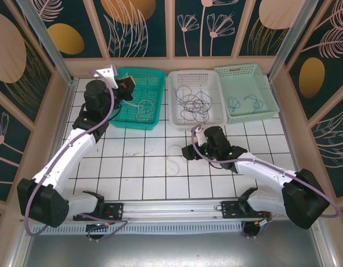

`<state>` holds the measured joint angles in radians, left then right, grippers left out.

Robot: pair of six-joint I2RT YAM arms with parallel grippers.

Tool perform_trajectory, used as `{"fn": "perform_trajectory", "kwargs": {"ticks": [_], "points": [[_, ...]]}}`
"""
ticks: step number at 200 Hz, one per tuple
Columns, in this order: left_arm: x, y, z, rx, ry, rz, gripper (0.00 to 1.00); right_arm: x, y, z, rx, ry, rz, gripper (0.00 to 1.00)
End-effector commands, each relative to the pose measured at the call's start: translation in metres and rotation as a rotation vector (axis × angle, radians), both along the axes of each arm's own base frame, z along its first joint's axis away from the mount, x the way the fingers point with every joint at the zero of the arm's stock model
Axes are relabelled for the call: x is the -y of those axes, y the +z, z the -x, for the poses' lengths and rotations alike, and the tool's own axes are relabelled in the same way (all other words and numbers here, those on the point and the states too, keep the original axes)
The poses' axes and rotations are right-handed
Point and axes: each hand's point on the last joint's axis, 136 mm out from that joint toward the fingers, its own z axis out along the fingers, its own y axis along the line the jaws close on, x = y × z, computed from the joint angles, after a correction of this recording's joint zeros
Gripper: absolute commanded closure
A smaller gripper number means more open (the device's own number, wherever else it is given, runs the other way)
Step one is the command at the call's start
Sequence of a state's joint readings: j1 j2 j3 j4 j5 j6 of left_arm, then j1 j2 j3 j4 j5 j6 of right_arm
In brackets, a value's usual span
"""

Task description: Untangle the cables

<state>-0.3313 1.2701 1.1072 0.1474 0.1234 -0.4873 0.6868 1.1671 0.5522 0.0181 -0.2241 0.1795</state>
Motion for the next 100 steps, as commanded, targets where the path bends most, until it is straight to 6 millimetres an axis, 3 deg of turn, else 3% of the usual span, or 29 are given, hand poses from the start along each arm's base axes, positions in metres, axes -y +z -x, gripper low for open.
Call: {"fn": "perform_trajectory", "kwargs": {"ticks": [1, 56, 100], "points": [[0.004, 0.013, -0.010, 0.045, -0.029, 0.041, 1.00, 0.006, 0.005, -0.003, 0.014, -0.041, -0.012, 0.34], [0.008, -0.062, -0.043, -0.120, -0.014, 0.057, 1.00, 0.007, 0.000, -0.001, -0.005, -0.044, -0.003, 0.34], [0.017, -0.103, -0.057, -0.226, -0.032, 0.079, 0.94, 0.008, -0.003, -0.001, -0.017, -0.052, 0.006, 0.34]]}}
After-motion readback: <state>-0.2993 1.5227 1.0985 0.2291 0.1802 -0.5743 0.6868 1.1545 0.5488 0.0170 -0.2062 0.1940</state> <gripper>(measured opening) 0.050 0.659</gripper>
